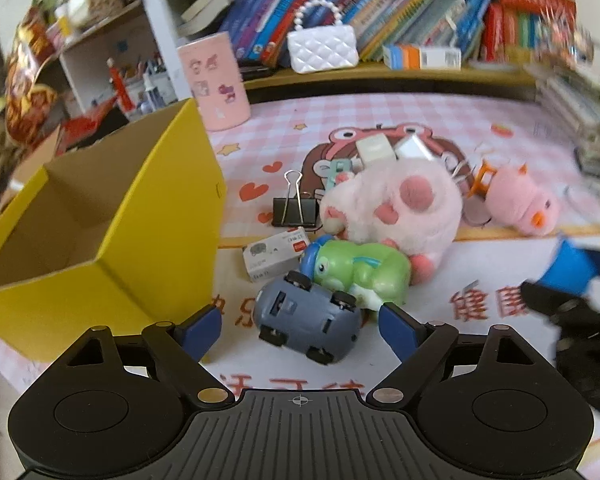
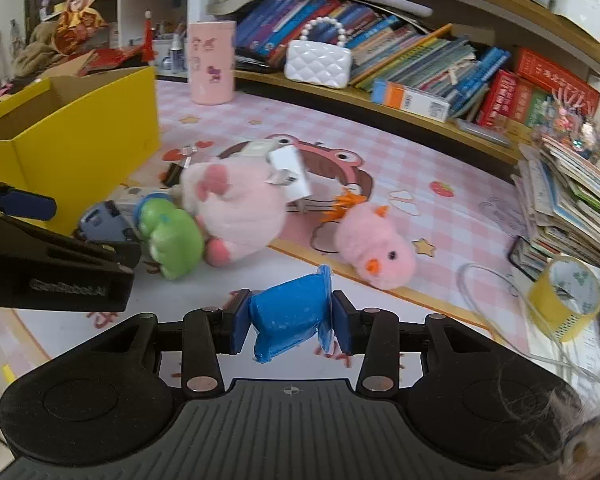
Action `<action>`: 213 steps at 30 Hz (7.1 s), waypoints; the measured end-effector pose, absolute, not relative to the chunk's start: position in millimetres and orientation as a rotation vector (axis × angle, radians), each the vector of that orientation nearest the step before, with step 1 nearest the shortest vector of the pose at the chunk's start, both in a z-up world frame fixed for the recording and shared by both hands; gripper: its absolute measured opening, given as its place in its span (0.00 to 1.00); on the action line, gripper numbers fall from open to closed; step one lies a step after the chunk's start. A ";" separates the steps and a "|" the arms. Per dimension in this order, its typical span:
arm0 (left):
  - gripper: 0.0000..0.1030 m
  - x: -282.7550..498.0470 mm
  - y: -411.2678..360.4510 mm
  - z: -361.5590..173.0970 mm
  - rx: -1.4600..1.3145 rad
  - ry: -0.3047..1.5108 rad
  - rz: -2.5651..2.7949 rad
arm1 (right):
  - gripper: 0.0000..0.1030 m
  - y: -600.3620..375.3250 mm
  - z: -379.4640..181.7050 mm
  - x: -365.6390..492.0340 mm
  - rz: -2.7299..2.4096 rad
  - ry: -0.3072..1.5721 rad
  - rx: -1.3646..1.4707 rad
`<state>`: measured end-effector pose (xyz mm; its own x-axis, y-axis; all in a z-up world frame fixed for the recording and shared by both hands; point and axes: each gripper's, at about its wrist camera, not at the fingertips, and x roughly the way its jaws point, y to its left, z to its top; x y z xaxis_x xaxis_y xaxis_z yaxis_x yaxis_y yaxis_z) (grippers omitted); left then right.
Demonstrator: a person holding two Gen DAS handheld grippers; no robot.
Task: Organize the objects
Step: 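Grasp the blue block with the right tool while the left tool grasps the grey car, then carry the grey car and blue block with both tools over the yellow box, then open both tools to drop the car and block into the yellow box, then move both tools back toward the remaining toys beside the box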
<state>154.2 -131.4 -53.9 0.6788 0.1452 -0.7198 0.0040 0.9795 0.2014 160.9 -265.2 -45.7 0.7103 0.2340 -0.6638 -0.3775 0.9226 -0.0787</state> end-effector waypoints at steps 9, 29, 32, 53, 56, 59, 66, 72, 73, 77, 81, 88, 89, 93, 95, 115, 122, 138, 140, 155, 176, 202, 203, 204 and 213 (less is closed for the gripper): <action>0.66 167.8 -141.0 -72.7 0.299 0.859 0.065 | 0.38 -271.1 -37.2 164.7 0.344 0.695 -0.186; 0.62 123.4 -83.1 -22.4 -0.044 0.754 0.067 | 0.38 -234.0 -34.4 146.8 0.415 0.764 -0.177; 0.62 112.6 -67.9 -17.3 -0.054 0.739 0.057 | 0.38 -215.7 -30.7 136.9 0.422 0.761 -0.185; 0.62 27.3 71.4 -8.1 -0.064 0.713 0.083 | 0.38 -67.2 -26.3 62.0 0.466 0.783 -0.156; 0.62 20.9 84.1 -8.8 -0.051 0.715 0.068 | 0.38 -53.7 -27.1 52.4 0.456 0.781 -0.141; 0.62 14.7 93.3 -8.2 -0.032 0.703 0.053 | 0.38 -43.9 -27.5 45.2 0.439 0.778 -0.124; 0.62 6.6 109.7 -5.4 -0.016 0.677 0.022 | 0.38 -25.6 -25.6 33.1 0.413 0.760 -0.115; 0.62 -0.1 120.7 -2.9 -0.027 0.662 0.013 | 0.38 -18.6 -23.8 27.1 0.403 0.757 -0.118; 0.62 -0.3 121.6 -2.6 -0.030 0.661 0.011 | 0.38 -17.6 -23.5 26.5 0.402 0.758 -0.122; 0.62 -1.0 124.7 -4.2 -0.043 0.665 0.002 | 0.38 -15.3 -24.5 23.9 0.390 0.765 -0.124; 0.62 -3.1 127.5 -3.8 -0.052 0.665 -0.006 | 0.38 -14.3 -25.2 23.5 0.378 0.770 -0.120; 0.62 3.4 137.0 13.9 -0.089 0.611 0.004 | 0.38 -12.7 -13.3 31.6 0.361 0.722 -0.100; 0.62 5.8 138.3 18.4 -0.093 0.598 0.006 | 0.38 -11.8 -7.7 34.2 0.358 0.700 -0.095; 0.62 19.6 143.0 39.1 -0.102 0.530 0.011 | 0.38 -6.6 18.4 49.8 0.354 0.593 -0.081; 0.62 27.7 144.6 45.2 -0.103 0.504 0.017 | 0.38 -3.4 29.4 60.2 0.358 0.548 -0.080; 0.62 143.9 143.6 23.3 -0.094 0.569 0.081 | 0.38 28.2 11.7 195.4 0.466 0.533 -0.299; 0.62 172.1 136.4 5.8 -0.060 0.640 0.095 | 0.38 40.8 -9.0 224.8 0.563 0.597 -0.468; 0.62 200.1 124.9 -13.5 0.007 0.709 0.097 | 0.38 53.3 -26.5 247.6 0.683 0.681 -0.679; 0.62 200.6 124.7 -15.1 0.012 0.708 0.098 | 0.38 53.6 -27.1 246.6 0.682 0.684 -0.686; 0.81 168.9 127.8 16.7 0.006 0.558 0.122 | 0.62 39.5 -8.6 226.4 0.621 0.555 -0.576; 0.84 55.2 152.3 36.2 -0.095 0.486 0.153 | 0.71 3.5 32.8 114.0 0.432 0.466 -0.273; 0.91 -19.4 132.1 -14.4 -0.087 0.672 0.158 | 0.76 -31.6 -19.3 5.0 0.244 0.674 -0.161; 0.91 -19.2 129.7 -16.3 -0.091 0.685 0.148 | 0.76 -33.5 -21.0 4.2 0.237 0.685 -0.159; 0.91 -18.6 126.6 -18.1 -0.093 0.696 0.130 | 0.76 -35.6 -22.1 3.6 0.225 0.692 -0.159; 0.91 -8.6 95.0 -24.0 -0.049 0.720 0.020 | 0.78 -67.2 -27.0 0.8 0.104 0.732 -0.108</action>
